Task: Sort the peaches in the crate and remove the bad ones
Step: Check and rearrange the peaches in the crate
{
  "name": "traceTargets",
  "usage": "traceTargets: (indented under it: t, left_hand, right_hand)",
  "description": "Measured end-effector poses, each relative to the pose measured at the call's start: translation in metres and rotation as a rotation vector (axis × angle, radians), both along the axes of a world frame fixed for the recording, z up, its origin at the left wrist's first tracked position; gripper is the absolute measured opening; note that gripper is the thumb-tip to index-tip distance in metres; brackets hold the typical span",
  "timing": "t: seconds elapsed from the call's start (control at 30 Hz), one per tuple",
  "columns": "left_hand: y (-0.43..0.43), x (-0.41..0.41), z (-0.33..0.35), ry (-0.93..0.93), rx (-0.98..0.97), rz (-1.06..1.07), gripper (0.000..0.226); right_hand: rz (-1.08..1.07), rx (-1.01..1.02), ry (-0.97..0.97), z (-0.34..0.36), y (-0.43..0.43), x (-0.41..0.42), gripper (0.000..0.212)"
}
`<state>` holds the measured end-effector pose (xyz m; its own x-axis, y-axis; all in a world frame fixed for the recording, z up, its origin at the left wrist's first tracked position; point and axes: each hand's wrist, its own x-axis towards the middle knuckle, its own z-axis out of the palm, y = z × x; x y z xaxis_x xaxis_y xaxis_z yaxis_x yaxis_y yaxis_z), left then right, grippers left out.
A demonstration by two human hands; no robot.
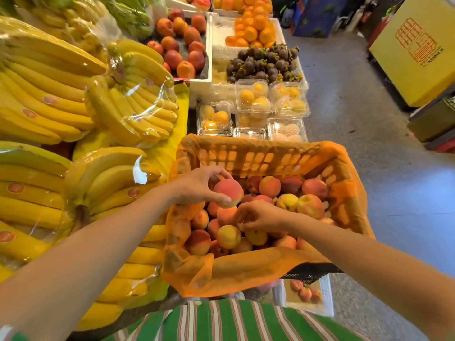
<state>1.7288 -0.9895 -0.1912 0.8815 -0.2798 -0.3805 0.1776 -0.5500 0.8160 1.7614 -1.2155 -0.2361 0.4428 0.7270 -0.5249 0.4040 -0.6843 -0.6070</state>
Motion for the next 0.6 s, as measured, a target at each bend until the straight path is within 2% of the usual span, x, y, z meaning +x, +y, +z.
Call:
traceTargets:
  t: [0.1, 0.2, 0.3, 0.43, 0.6]
  left_hand:
    - [-0.007, 0.004, -0.006, -0.038, 0.051, -0.023, 0.059]
    - [-0.017, 0.012, -0.011, -0.112, 0.186, -0.019, 0.064]
    - [-0.031, 0.023, -0.02, -0.186, 0.362, -0.051, 0.066]
    - [-0.046, 0.038, -0.037, -0.208, 0.482, -0.089, 0.065]
    - [-0.059, 0.056, -0.053, -0.25, 0.673, -0.158, 0.067]
  right_hand:
    - [-0.245, 0.145, 0.094, 0.014, -0.007, 0.013, 0.025]
    - [-0.344, 0.193, -0.01, 0.025, -0.016, 0.03, 0.03]
    - [-0.367, 0.147, -0.088, 0.027, -0.029, 0.041, 0.026]
    - [-0.264, 0.013, -0.277, 0.017, -0.045, 0.05, 0.036]
    - [-0.053, -0.183, -0.341, 0.004, -0.05, 0.052, 0.059]
